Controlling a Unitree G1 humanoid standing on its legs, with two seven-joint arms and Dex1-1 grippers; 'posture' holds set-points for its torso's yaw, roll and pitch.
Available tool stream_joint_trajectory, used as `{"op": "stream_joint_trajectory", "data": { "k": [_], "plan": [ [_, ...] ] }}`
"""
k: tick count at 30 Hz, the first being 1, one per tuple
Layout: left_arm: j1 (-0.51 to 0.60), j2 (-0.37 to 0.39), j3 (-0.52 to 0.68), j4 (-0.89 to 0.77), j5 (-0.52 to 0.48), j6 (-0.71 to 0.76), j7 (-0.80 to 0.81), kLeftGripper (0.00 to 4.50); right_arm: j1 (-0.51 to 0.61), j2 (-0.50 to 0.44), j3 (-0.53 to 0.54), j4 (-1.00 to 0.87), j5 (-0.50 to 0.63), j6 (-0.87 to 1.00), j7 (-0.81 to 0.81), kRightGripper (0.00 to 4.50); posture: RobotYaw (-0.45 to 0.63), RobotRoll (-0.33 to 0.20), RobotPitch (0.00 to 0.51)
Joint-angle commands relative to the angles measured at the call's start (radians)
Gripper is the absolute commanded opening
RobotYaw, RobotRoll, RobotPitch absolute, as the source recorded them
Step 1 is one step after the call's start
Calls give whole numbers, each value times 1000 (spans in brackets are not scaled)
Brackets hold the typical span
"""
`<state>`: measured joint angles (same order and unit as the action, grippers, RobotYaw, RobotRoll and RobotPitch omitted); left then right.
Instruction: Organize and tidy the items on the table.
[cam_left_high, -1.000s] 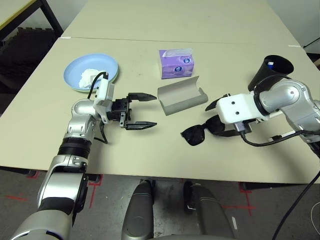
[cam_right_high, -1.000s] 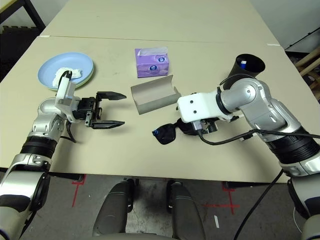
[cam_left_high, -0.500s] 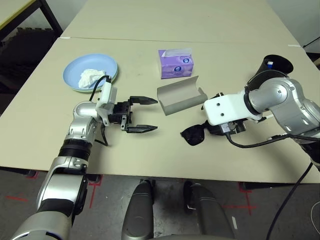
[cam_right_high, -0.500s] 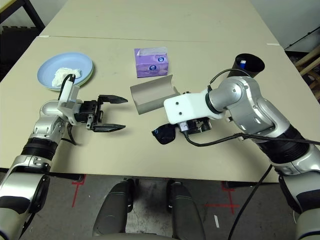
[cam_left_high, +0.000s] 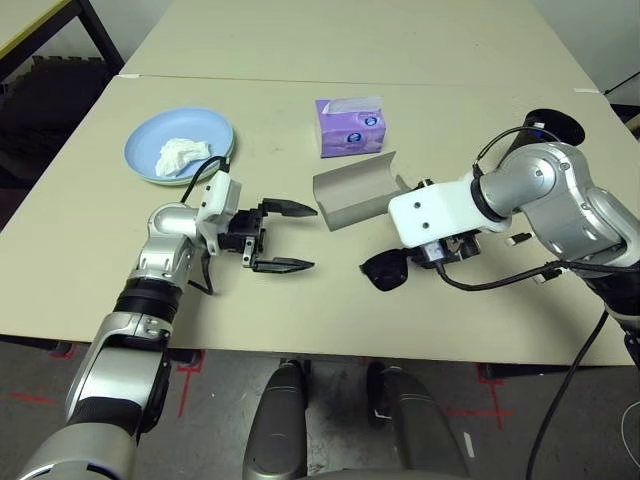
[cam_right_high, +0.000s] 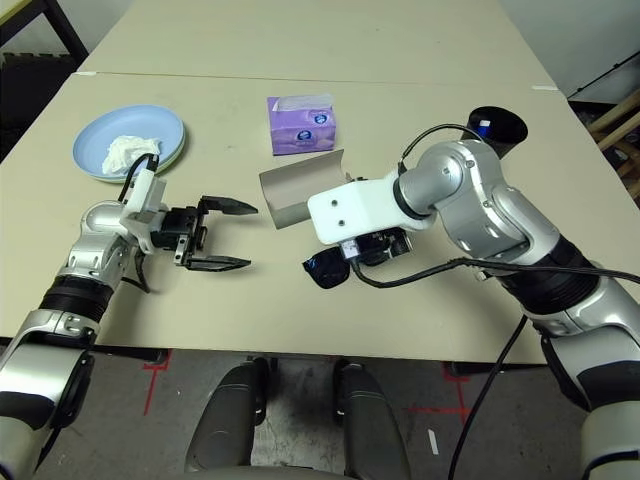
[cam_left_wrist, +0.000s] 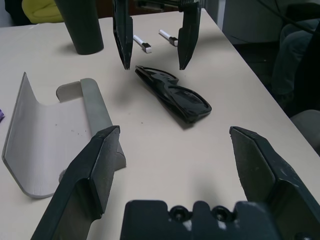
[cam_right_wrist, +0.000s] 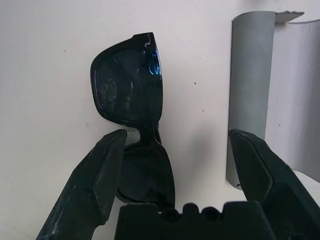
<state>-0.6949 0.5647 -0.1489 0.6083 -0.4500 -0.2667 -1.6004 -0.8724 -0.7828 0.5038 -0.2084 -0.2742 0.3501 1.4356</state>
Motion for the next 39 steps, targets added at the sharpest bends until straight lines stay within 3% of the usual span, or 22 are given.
{"op": "stream_joint_trajectory", "data": {
  "k": [1, 21, 39],
  "plan": [
    [18, 12, -26, 0, -13, -22, -14, 4469, 11, 2, 22, -21, -9, -2, 13, 4500, 118, 0, 219],
    [35, 35, -69, -18, -42, -45, -14, 4469, 42, -2, 36, 28, -67, -156, 31, 4500, 135, 0, 207],
    [33, 26, -65, -20, -34, -41, -14, 4469, 32, 45, 82, -7, -145, -27, 93, 4500, 138, 0, 206]
  ]
}}
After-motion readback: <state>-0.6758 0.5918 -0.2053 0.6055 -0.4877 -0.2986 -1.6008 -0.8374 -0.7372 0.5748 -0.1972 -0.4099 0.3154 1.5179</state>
